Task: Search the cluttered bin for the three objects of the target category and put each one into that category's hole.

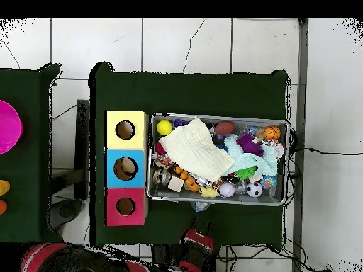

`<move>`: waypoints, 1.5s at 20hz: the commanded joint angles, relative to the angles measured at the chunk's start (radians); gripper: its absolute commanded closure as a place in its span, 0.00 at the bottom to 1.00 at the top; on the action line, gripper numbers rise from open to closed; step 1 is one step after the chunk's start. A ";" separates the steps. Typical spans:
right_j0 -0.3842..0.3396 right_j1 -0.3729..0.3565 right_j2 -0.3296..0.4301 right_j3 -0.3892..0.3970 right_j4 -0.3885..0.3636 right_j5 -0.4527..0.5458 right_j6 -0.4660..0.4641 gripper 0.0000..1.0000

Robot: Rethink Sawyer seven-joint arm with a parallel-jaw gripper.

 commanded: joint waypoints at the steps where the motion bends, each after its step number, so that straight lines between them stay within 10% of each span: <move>1: -0.030 0.127 0.070 -0.180 0.116 -0.147 0.003 0.00; 18: 0.029 0.224 0.085 -0.173 0.341 -0.301 0.009 0.00; 30: 0.057 0.209 0.075 -0.197 0.361 -0.319 0.031 0.00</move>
